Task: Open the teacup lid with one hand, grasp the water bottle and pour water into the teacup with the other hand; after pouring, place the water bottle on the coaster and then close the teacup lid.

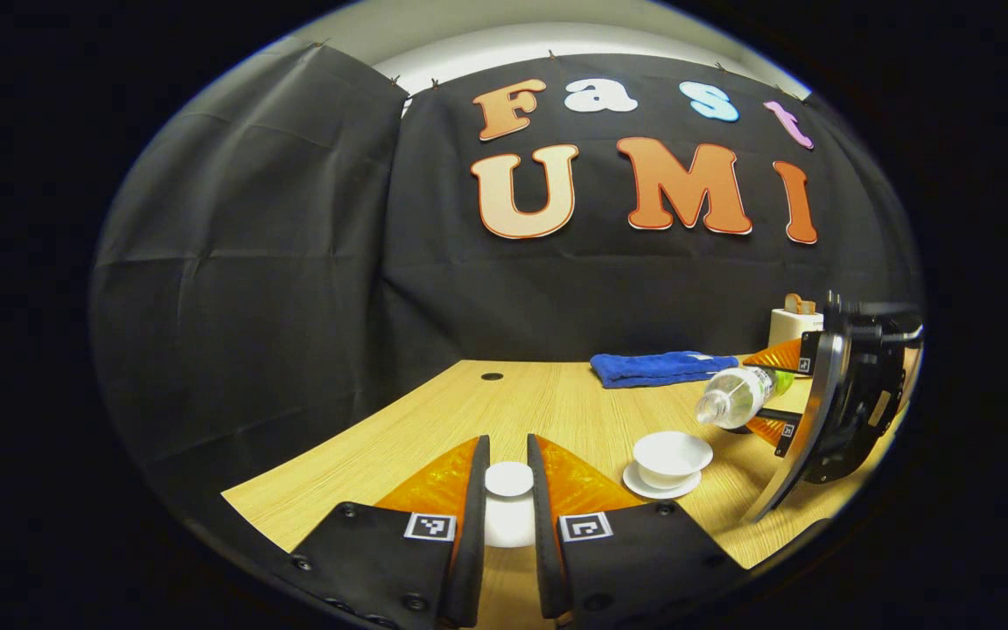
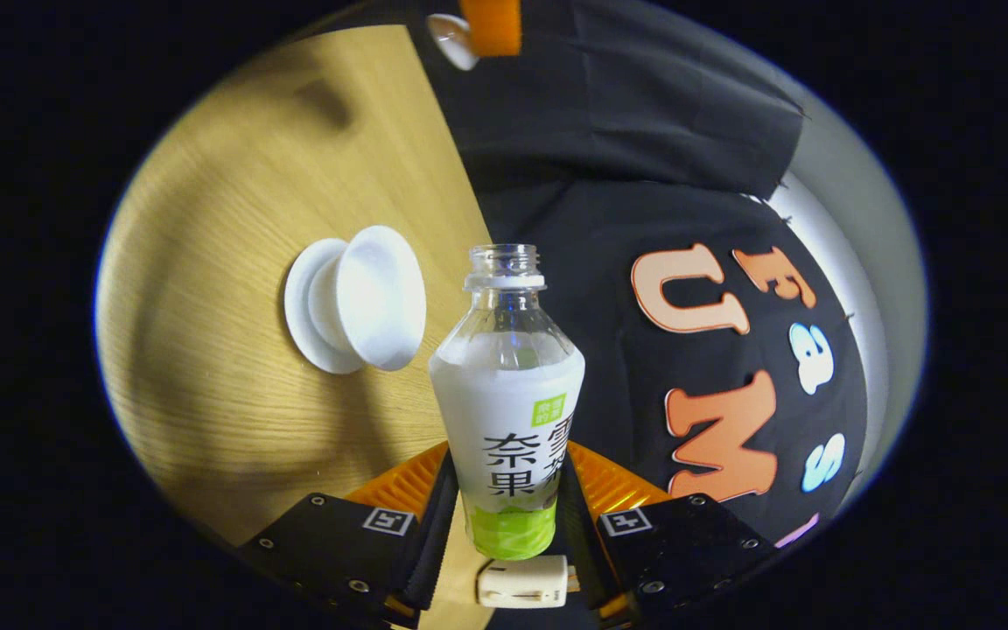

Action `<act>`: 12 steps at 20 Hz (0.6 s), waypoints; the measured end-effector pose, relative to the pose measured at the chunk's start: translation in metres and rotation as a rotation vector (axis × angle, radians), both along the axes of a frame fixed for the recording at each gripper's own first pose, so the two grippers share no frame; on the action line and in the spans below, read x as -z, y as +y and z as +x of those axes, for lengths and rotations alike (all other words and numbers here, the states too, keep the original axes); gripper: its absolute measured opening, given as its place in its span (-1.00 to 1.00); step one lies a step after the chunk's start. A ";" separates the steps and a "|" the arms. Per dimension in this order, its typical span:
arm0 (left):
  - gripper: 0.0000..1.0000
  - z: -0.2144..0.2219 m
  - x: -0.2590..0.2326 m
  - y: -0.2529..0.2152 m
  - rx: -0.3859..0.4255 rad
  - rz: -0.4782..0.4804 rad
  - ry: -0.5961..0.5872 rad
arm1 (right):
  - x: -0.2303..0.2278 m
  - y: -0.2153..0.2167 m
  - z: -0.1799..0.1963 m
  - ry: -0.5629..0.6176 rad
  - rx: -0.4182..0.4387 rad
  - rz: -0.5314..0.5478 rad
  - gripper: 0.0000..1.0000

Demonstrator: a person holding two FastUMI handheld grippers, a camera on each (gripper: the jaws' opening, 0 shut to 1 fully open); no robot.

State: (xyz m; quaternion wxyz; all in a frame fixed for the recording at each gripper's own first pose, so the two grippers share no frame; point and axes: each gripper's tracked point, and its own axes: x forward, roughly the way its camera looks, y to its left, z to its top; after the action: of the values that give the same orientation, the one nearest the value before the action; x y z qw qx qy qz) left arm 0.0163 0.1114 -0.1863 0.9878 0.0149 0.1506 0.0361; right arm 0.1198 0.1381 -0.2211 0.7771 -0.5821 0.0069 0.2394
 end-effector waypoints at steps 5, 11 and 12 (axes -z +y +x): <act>-0.42 -0.001 0.008 -0.002 0.000 -0.009 0.020 | -0.011 -0.025 0.026 0.085 0.118 0.216 0.26; -0.42 -0.003 0.011 -0.004 -0.014 -0.008 0.020 | -0.028 -0.064 0.068 0.119 0.296 0.503 0.27; -0.42 -0.002 0.012 -0.005 -0.013 -0.010 0.019 | -0.028 -0.066 0.071 0.145 0.314 0.561 0.27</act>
State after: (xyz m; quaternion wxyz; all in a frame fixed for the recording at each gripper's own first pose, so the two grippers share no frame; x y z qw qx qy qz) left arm 0.0148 0.1060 -0.1979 0.9861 0.0096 0.1605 0.0417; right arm 0.1911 0.0724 -0.1930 0.9320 -0.3186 0.0859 0.1500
